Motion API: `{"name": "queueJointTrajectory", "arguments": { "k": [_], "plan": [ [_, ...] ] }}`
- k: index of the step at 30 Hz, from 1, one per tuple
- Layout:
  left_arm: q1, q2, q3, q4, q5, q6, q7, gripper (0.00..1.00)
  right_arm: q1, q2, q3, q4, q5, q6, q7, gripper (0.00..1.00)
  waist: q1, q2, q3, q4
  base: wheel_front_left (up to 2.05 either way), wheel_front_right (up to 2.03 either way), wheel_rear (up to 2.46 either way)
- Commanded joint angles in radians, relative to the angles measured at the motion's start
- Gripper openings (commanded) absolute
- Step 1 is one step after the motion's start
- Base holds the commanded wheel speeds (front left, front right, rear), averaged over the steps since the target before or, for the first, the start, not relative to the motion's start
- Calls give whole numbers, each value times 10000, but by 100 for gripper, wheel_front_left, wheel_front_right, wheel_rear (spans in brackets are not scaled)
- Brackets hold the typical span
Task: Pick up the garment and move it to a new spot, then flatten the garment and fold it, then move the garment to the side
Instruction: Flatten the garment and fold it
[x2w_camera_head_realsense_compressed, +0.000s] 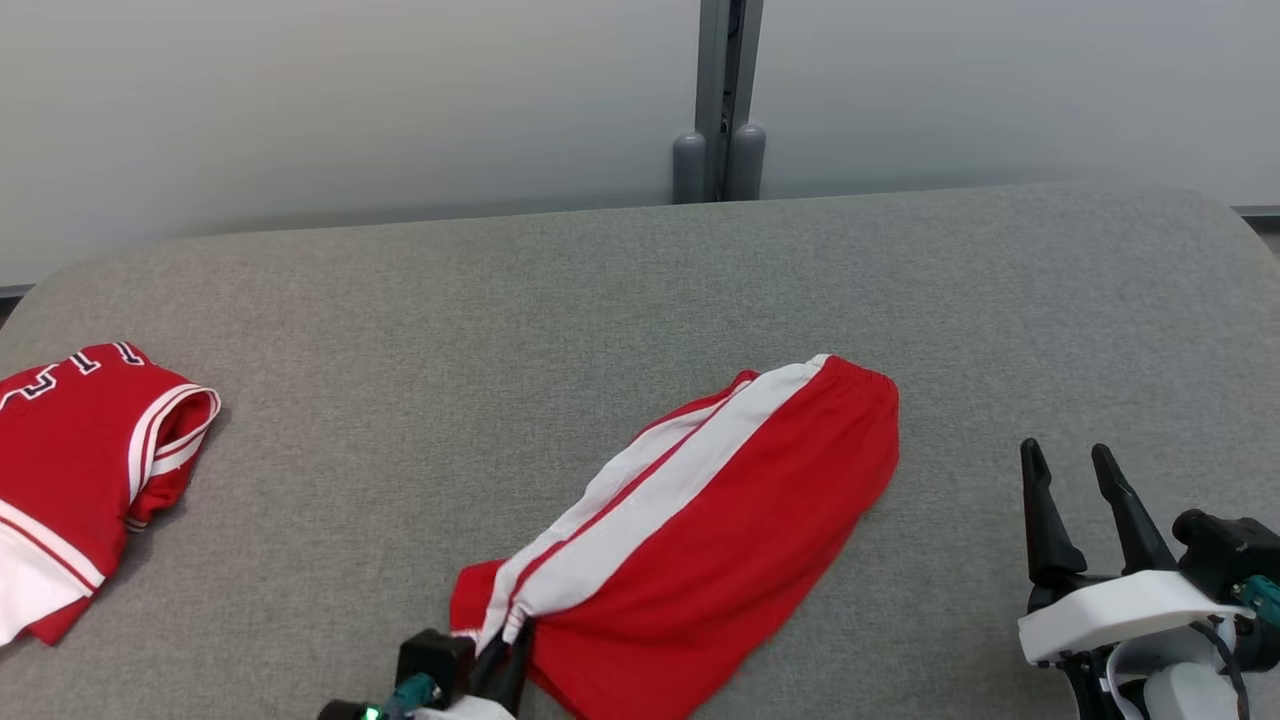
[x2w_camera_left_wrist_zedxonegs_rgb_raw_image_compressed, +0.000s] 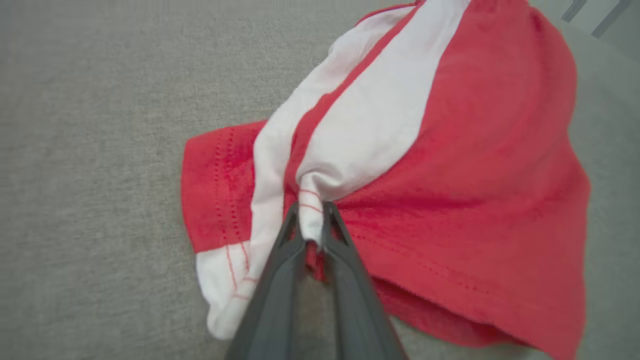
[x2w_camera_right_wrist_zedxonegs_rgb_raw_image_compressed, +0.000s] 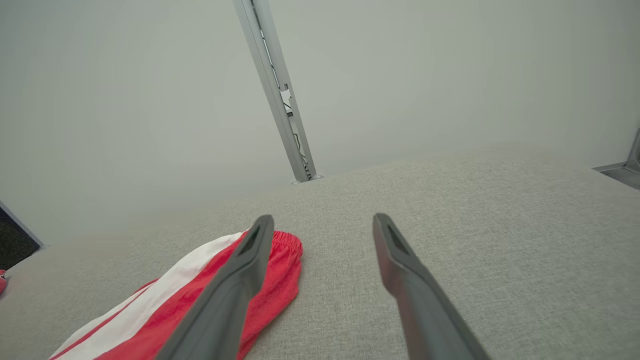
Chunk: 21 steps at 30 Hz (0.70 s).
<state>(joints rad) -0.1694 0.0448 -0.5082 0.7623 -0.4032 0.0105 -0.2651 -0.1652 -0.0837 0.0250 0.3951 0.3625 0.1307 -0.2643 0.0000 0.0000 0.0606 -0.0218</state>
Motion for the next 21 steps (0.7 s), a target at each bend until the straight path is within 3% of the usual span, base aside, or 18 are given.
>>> {"name": "queueJointTrajectory", "arguments": {
  "k": [1, 7, 15, 16, 17, 21],
  "plan": [
    [-364, 208, 284, -107, 245, 250, 5, 0, -62, -46, -55, -50, 45, 1, -1, 100, 0, 0, -17, -74, 0, 0, 0],
    [-1147, 1028, 814, -554, 1332, 611, 4, 0, 56, 39, -75, -9, 85, 1, -1, 100, 0, 0, -151, -253, 0, 0, 0],
    [-1877, 2080, 1107, 220, 2052, 434, 5, 0, 120, 151, -4, -14, 153, 1, -1, 100, 0, 0, -178, -611, 0, 0, 0],
    [-1911, 2070, 1122, 338, 2069, 421, 2, 38, 131, 160, -2, -16, 160, 1, -1, 100, 0, 0, -168, -641, 0, 0, 0],
    [-1890, 2049, 1135, 446, 2081, 411, 2, 100, 140, 163, -3, -16, 156, 1, -1, 100, 0, 0, -160, -662, 0, 0, 0],
    [-1431, 1767, 1703, 586, 1643, 721, 4, 100, 205, 173, -76, -11, 154, 1, -1, 100, 0, 0, -187, -688, 0, 0, 0]
  ]
}}
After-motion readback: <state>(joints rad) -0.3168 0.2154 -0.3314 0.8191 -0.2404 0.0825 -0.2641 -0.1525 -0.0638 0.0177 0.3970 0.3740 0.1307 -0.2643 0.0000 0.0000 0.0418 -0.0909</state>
